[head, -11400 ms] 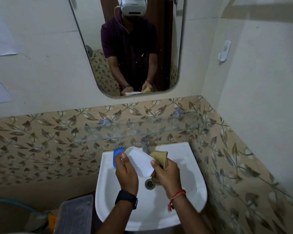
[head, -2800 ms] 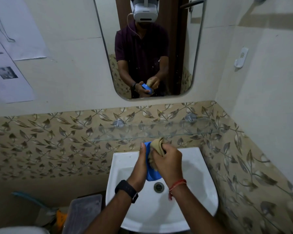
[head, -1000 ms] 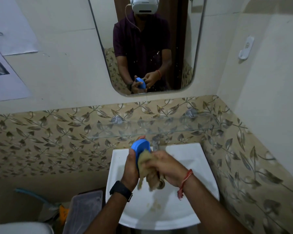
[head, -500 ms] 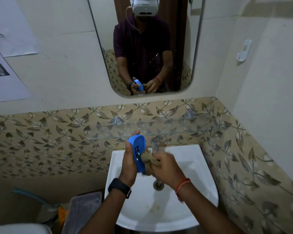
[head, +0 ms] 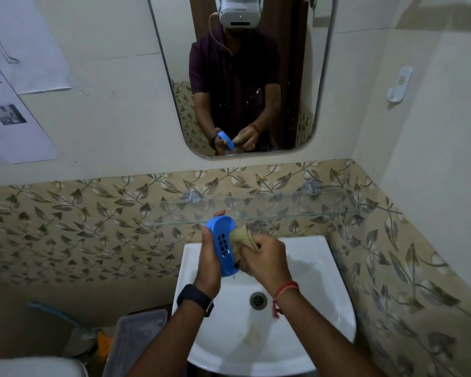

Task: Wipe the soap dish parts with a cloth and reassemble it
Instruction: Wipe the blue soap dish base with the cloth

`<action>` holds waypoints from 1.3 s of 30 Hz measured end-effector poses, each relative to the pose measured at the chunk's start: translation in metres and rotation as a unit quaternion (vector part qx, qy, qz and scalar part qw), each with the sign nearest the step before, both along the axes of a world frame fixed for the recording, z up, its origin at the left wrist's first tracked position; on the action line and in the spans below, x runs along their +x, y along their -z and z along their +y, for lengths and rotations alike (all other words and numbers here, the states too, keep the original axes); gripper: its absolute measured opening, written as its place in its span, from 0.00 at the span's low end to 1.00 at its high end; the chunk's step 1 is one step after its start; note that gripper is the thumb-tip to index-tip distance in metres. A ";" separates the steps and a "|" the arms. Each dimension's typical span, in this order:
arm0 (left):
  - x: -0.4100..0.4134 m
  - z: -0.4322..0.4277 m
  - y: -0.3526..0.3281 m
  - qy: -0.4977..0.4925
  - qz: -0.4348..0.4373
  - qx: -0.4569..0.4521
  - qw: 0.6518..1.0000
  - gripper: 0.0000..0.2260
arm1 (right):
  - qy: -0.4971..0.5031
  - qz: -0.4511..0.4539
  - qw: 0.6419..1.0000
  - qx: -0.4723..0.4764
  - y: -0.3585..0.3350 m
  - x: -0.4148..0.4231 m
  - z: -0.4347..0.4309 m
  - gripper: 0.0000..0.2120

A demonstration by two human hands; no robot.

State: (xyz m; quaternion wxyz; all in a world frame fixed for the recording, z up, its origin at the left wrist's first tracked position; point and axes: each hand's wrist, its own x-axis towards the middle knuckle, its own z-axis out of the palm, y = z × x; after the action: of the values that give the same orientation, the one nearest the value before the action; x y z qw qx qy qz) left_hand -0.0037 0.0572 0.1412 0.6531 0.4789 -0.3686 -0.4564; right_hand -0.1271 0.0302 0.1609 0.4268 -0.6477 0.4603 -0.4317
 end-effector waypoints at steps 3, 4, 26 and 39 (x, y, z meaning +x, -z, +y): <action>-0.010 -0.001 -0.002 0.020 -0.021 -0.005 1.000 0.24 | 0.025 -0.041 0.998 -0.051 -0.017 0.018 -0.002 0.12; -0.007 -0.001 -0.004 0.017 -0.017 -0.008 1.000 0.25 | -0.020 -0.046 0.997 -0.064 -0.020 0.019 0.000 0.10; 0.021 0.012 0.000 -0.028 0.204 0.012 0.979 0.30 | 0.151 0.059 0.986 0.035 0.015 -0.055 -0.011 0.08; 0.011 0.011 0.007 -0.010 0.135 -0.023 0.991 0.18 | -0.020 -0.420 0.858 0.297 0.018 -0.008 0.026 0.21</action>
State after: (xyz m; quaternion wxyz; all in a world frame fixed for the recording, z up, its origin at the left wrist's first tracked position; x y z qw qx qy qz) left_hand 0.0068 0.0683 0.1339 0.7119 0.4015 -0.2829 -0.5020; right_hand -0.1355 0.0565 0.1425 0.7601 -0.2572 0.3306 -0.4968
